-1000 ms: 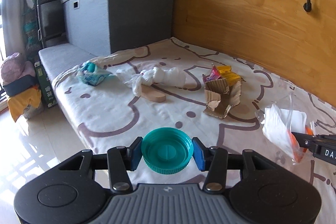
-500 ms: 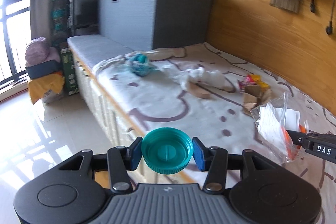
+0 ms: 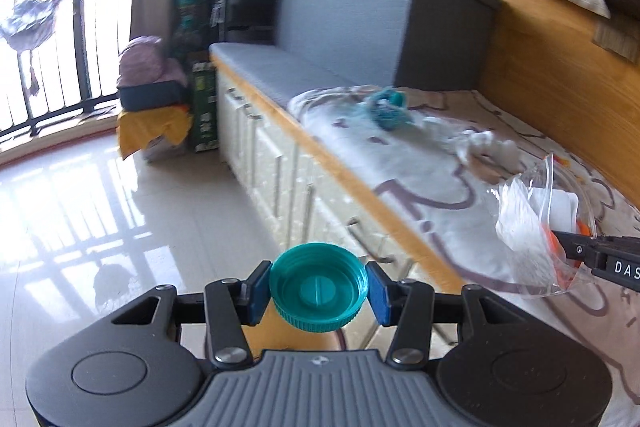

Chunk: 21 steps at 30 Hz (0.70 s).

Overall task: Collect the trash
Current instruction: 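Carry the teal cap and plastic bag with both grippers over the yellow wastebasket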

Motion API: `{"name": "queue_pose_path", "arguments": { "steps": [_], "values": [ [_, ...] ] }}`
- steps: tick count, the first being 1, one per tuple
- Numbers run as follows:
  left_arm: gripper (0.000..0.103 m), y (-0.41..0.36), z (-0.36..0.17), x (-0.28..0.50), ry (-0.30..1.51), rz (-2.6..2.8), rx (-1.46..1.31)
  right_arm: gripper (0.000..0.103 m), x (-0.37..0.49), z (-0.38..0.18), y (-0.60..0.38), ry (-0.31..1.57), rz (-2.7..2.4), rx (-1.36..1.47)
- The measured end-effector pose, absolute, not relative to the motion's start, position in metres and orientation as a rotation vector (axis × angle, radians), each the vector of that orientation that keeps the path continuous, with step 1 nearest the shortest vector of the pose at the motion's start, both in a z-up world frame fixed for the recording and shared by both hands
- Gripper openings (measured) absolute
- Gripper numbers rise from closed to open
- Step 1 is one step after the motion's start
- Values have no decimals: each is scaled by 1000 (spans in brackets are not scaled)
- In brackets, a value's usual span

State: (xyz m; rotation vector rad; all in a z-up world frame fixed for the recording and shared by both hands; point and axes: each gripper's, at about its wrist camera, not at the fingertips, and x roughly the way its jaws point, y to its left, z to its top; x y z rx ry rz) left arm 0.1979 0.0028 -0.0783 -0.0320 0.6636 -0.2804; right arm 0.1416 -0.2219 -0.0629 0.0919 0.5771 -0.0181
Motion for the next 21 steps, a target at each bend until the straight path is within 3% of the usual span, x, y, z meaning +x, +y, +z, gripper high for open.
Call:
{"name": "queue_pose_path", "arguments": {
  "steps": [21],
  "values": [
    [50,79,-192,227,869,-137,-210,9,201,-145,-123,827,168,-23]
  ]
}}
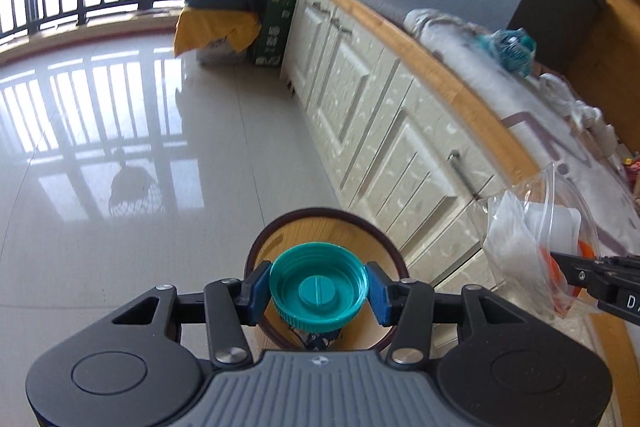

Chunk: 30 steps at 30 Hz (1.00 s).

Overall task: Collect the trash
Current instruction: 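Carry the teal cap and plastic bag with both grippers over the yellow wastebasket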

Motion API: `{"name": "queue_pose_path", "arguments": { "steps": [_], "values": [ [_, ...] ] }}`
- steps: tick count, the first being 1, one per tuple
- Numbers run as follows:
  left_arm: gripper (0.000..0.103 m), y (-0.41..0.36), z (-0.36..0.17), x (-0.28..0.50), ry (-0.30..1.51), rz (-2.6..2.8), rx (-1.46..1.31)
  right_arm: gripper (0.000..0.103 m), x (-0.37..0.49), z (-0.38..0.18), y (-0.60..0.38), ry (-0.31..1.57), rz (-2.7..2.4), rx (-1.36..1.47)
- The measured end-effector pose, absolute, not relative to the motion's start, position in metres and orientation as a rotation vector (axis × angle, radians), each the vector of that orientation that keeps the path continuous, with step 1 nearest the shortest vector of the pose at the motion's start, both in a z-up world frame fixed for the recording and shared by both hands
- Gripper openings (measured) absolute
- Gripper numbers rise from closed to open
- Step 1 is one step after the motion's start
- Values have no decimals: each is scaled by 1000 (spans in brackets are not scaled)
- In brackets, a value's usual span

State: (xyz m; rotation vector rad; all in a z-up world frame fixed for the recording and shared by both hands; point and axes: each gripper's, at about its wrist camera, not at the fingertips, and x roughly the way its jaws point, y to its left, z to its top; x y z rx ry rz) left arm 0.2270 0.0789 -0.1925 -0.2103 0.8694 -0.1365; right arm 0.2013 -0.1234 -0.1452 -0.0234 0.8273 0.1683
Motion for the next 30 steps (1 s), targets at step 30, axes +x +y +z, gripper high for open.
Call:
{"name": "queue_pose_path", "arguments": {
  "steps": [30],
  "values": [
    [50,86,-310,291,1105,-29,-320,11,315,-297,-107,1169,195,420]
  ]
}}
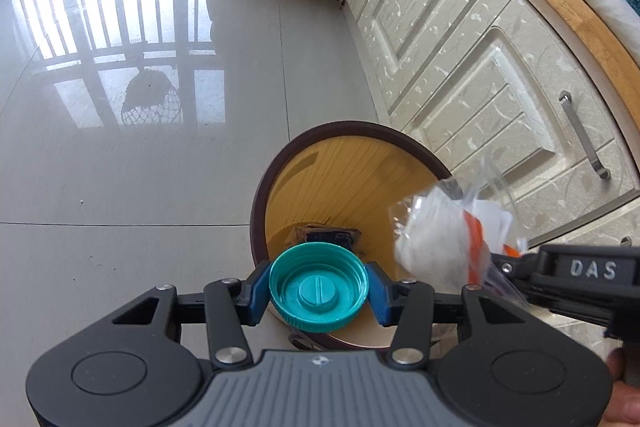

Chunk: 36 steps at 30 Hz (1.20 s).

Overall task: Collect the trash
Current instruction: 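Carry the teal cap and plastic bag with both grippers over the yellow wastebasket, then open both grippers to drop the cap and bag into the wastebasket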

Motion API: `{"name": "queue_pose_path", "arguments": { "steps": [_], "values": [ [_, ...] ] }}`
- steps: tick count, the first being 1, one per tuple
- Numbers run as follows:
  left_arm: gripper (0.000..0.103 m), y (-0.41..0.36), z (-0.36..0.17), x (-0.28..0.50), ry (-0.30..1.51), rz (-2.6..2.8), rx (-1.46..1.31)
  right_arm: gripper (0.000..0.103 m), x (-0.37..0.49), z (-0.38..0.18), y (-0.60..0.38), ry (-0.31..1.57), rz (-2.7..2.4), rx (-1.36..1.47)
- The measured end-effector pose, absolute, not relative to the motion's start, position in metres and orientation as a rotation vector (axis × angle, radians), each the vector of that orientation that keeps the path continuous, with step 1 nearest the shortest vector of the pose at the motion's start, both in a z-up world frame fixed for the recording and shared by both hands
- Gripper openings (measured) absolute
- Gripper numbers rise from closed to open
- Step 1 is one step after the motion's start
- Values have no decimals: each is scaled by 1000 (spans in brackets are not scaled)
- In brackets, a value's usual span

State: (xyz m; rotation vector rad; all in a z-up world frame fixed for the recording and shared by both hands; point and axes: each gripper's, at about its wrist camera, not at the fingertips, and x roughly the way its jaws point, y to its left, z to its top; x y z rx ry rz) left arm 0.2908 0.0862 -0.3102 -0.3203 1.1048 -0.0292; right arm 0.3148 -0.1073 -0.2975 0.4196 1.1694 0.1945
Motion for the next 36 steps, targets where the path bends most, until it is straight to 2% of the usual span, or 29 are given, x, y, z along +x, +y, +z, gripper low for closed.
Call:
{"name": "queue_pose_path", "arguments": {
  "steps": [2,6,9,23,24,26,28,36],
  "values": [
    [50,88,-313,293,1111,-19,-322,14,323,-307,-104,1178,211,467],
    [50,90,-320,294,1128,-7,-314,28,332,-328,-95,1226,235,502],
    [50,89,-325,296,1138,-4,-311,32,332,-334,-91,1244,242,480],
    [52,74,-333,322,1150,-33,-299,32,328,-344,-120,1316,189,287],
    [53,72,-335,323,1162,-33,-293,32,328,-344,-121,1317,186,280],
    [65,71,-338,325,1182,-36,-288,32,328,-343,-120,1318,182,257],
    [71,72,-340,324,1198,-45,-281,32,328,-343,-120,1320,185,228],
    [75,75,-346,318,1250,-23,-248,32,326,-341,-116,1317,205,134]
  ]
}}
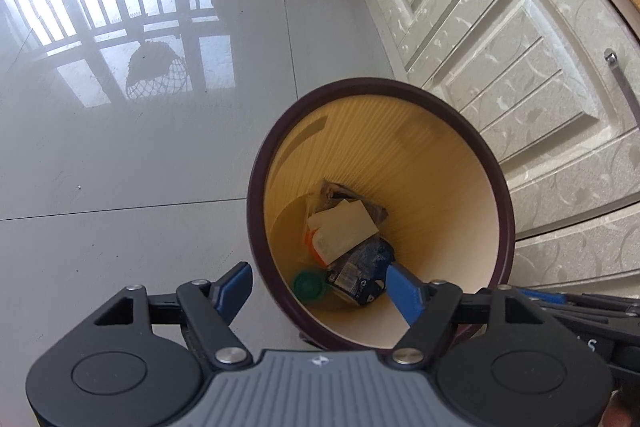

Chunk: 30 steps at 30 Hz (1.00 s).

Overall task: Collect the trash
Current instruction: 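Open both grippers to drop the cap and bag into the wastebasket, then withdraw both tools from the wastebasket back toward the bench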

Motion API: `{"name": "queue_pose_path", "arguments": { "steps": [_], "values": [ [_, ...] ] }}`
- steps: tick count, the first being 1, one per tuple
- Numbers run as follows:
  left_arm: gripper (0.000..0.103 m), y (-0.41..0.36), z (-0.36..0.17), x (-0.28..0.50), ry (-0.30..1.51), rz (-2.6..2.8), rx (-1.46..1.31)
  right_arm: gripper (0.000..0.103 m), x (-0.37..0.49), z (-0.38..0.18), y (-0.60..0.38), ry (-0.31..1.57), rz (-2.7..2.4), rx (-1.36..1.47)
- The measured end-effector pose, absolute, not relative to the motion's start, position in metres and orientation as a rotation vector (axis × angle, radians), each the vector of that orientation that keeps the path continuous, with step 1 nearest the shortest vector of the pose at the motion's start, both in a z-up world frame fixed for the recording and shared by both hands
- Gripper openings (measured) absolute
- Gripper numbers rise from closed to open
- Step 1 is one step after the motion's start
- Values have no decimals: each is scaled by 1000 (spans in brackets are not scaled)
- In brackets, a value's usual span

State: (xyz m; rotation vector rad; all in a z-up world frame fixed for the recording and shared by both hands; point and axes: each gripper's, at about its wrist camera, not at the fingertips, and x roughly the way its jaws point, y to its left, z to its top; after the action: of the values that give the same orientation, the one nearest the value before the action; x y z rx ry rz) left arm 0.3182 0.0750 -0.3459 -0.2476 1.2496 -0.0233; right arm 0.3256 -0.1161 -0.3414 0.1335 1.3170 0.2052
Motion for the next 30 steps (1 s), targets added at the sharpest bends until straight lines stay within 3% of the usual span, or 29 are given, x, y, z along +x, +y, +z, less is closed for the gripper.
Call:
{"name": "queue_pose_path", "arguments": {
  "steps": [8,16,23,29,30],
  "values": [
    [80,78,-343,311,1281,-13,-224,33,321,-335,-118,1305,201,80],
    [87,81,-332,301,1287,-3,-192,46,314,-319,-120,1277,197,46],
    [97,84,-322,290,1284,8,-167,51,306,-304,-125,1250,184,29],
    [103,84,-310,279,1270,10,-151,64,294,-291,-132,1225,174,17],
    [103,85,-308,277,1267,10,-150,70,292,-289,-132,1219,172,14]
  ]
}}
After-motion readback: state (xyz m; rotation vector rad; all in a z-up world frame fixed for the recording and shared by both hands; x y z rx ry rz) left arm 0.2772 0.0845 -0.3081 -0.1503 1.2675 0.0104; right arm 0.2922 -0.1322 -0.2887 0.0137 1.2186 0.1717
